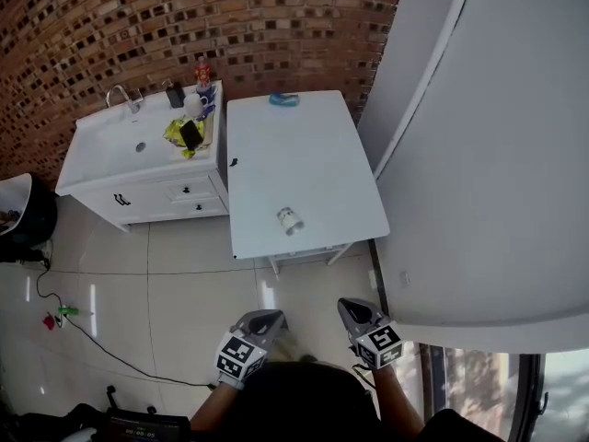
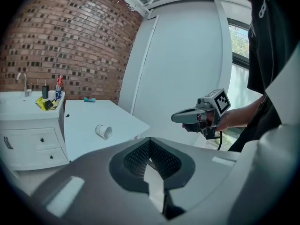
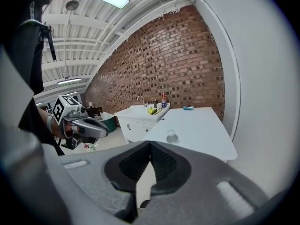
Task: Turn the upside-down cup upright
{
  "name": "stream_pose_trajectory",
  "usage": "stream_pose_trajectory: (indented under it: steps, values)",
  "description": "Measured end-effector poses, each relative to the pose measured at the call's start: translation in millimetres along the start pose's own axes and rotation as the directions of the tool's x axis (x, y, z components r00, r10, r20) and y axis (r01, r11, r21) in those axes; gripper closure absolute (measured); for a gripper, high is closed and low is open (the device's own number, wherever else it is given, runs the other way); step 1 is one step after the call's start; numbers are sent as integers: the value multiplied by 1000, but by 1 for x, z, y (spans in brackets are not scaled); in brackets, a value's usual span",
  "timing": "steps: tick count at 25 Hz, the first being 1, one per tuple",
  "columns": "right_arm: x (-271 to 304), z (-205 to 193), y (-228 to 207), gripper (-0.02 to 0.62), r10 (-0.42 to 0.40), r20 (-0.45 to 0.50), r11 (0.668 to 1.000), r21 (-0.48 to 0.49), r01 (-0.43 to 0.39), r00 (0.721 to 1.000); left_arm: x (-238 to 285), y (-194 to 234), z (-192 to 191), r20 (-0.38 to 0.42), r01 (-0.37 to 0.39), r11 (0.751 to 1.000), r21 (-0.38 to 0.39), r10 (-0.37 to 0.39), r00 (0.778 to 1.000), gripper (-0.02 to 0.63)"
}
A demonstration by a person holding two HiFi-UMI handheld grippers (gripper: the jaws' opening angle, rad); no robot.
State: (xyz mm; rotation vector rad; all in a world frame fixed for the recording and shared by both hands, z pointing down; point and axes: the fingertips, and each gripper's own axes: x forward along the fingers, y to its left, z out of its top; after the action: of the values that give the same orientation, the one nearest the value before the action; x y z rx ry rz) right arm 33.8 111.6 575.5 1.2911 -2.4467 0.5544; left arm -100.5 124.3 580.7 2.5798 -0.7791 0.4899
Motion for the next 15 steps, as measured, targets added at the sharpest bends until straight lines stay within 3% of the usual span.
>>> stream_pose_trajectory:
  steps: [15]
  values:
    - [60,27,-50,603,12,-102,999,-49,-17,995,49,75,35,-99,5,999,42,-1,995,591]
